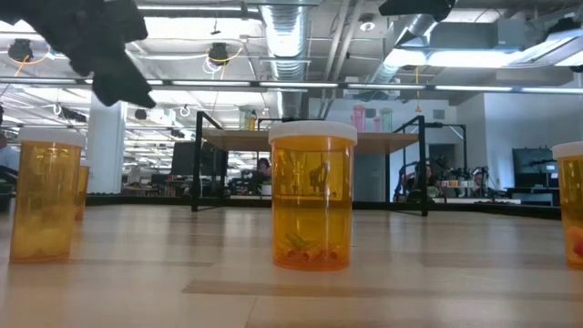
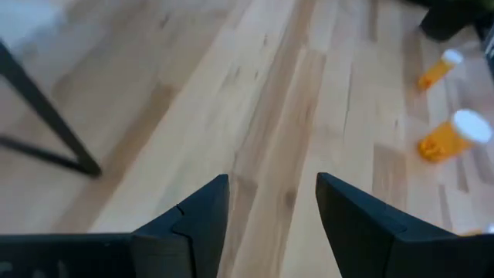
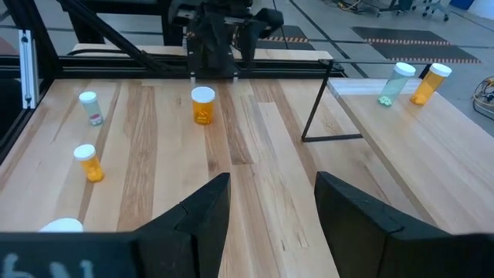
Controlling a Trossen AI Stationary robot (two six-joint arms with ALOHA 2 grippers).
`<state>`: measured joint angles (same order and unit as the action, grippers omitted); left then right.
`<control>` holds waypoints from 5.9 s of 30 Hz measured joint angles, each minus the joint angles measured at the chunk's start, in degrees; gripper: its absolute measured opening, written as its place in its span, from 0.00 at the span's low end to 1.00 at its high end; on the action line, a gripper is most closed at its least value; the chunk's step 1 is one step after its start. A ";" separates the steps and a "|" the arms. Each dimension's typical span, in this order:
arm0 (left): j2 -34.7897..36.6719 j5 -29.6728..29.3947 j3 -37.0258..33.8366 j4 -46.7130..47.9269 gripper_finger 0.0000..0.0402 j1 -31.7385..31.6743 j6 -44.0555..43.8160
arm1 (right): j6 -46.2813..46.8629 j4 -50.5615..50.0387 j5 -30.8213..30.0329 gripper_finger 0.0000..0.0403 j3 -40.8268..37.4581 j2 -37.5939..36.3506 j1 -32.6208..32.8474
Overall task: Pick and place medicine bottles onto shelf by color
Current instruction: Put the top large orange pill bottle on the shelf
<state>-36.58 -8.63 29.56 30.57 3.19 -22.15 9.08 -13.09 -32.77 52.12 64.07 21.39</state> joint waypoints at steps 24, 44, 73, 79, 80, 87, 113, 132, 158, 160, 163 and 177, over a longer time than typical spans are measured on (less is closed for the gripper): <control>0.00 0.79 0.00 18.05 0.45 10.39 -16.63 | -0.13 -0.19 2.03 0.52 0.00 0.00 -0.15; -0.28 -0.85 0.04 12.78 0.48 11.77 -14.65 | -0.11 -0.14 1.99 0.52 0.00 0.00 -0.15; -12.26 -1.28 0.07 14.73 0.70 13.99 -17.09 | -0.11 -0.15 1.92 0.52 0.02 0.00 -0.15; -12.24 -3.00 0.07 15.17 0.70 15.17 -18.23 | -0.11 -0.14 1.92 0.52 0.02 0.00 -0.15; -12.25 -3.15 0.07 15.18 0.70 15.18 -18.48 | -0.09 -0.14 1.92 0.52 0.02 0.00 -0.15; -14.23 -3.03 0.10 14.91 0.70 15.20 -19.31 | 0.09 -0.14 1.92 0.52 0.02 0.00 -0.15; -20.40 -1.97 8.68 28.03 0.70 16.90 -31.96 | -1.61 0.27 1.90 0.52 0.02 0.00 -0.17; -29.32 -9.12 8.41 27.03 0.70 33.34 -60.16 | -1.55 0.94 2.91 0.52 0.02 -0.02 0.35; -39.06 -20.34 8.39 25.00 0.70 45.72 -76.02 | -1.88 1.89 2.95 0.52 0.02 -0.02 0.35; -39.53 -20.58 8.39 25.19 0.70 45.72 -76.59 | -1.86 1.89 2.97 0.52 0.02 -0.02 0.35; -39.54 -20.73 8.39 25.56 0.70 45.69 -77.33 | -1.86 1.91 2.97 0.52 0.02 -0.02 0.35; -39.56 -21.63 4.45 22.90 0.70 47.37 -82.35 | -2.03 1.96 2.96 0.52 0.02 -0.02 0.38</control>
<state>-76.14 -30.26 34.01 53.47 50.55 -104.50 7.05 -11.14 -29.81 52.14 64.05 21.77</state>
